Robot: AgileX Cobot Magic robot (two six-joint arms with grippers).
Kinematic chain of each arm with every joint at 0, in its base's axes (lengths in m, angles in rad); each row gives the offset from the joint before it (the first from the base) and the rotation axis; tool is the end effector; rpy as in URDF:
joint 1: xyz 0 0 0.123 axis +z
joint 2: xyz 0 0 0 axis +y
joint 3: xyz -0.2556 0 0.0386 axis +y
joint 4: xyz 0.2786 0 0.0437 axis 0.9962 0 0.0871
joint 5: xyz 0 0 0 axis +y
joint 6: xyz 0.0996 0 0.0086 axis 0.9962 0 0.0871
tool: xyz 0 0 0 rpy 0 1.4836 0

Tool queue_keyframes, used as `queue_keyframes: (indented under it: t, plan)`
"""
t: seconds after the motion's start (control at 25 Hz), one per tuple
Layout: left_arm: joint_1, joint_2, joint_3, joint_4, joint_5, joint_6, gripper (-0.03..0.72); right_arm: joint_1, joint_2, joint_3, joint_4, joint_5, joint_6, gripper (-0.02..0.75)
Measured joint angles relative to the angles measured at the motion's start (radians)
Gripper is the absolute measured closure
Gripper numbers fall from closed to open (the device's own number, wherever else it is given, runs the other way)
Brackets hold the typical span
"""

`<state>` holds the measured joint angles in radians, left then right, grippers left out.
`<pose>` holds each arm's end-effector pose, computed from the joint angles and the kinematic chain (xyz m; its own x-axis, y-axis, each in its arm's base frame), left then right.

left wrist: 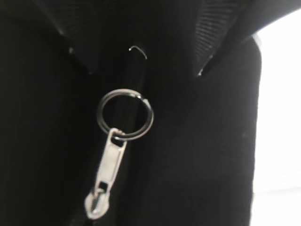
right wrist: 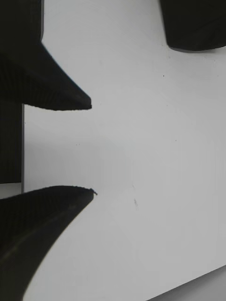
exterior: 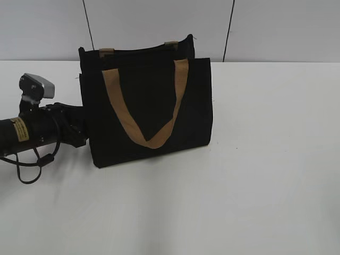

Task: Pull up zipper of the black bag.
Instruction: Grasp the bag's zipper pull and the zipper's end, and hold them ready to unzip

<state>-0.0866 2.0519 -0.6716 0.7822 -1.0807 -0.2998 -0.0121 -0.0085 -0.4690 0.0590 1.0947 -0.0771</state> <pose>0.3146 -0.0897 0.0382 -0.2656 0.1310 -0.9552 0.6890 0.7188 -0.0930 0.0576 0.0045 0.2758 -0.5026 -0.0439 -0.8634 -0.0584 0.9982 -0.0167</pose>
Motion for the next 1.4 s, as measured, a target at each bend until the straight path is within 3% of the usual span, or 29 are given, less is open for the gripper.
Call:
queue_keyframes:
  t: [0.32,0.64,0.92,1.4]
  plan:
    - [-0.011,0.026,-0.054,0.005,0.011,0.000,0.366,0.000,0.000,0.000,0.000,0.000,0.000,0.342]
    - [-0.011,0.026,-0.054,0.008,0.013,0.000,0.664,0.000,0.000,0.000,0.000,0.000,0.000,0.344]
    - [-0.013,-0.106,-0.054,0.055,0.128,-0.058,0.664,0.000,0.000,0.000,0.000,0.000,0.000,0.344]
    - [-0.015,-0.517,-0.053,0.269,0.489,-0.223,0.665,0.000,0.000,0.000,0.000,0.000,0.000,0.344]
